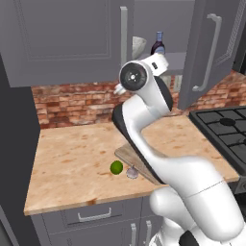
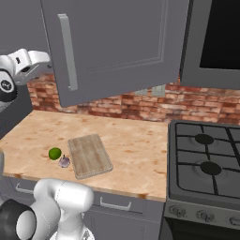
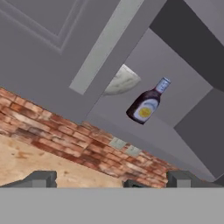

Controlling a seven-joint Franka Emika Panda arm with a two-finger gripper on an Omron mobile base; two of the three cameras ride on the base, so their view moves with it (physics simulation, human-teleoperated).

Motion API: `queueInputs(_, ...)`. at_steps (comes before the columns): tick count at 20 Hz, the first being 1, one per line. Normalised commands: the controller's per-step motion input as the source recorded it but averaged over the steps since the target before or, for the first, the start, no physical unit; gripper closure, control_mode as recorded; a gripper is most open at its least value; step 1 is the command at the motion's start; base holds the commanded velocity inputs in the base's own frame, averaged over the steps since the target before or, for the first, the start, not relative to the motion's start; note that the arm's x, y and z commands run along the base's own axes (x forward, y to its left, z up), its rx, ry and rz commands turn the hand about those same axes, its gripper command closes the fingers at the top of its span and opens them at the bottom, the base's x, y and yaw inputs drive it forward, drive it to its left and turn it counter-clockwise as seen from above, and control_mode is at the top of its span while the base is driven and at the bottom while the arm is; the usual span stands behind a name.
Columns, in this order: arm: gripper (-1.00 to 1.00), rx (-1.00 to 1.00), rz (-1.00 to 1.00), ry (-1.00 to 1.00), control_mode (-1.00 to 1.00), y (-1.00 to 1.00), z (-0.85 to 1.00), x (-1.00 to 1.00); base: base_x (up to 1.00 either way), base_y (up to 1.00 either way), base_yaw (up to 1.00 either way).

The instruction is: Open the cabinet. Place the bowl and condiment on the counter. Then place the lime and garlic on the cutting board.

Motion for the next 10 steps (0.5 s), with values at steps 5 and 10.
queueInputs(5,-1.00,0.00,0.00,0.00,-1.00,0.00,-0.10,0.39,0.00,0.00,0.00)
queueInputs(10,-1.00,0.00,0.00,-0.02,-1.00,-0.06,-0.01,0.24,0.00,0.00,0.00)
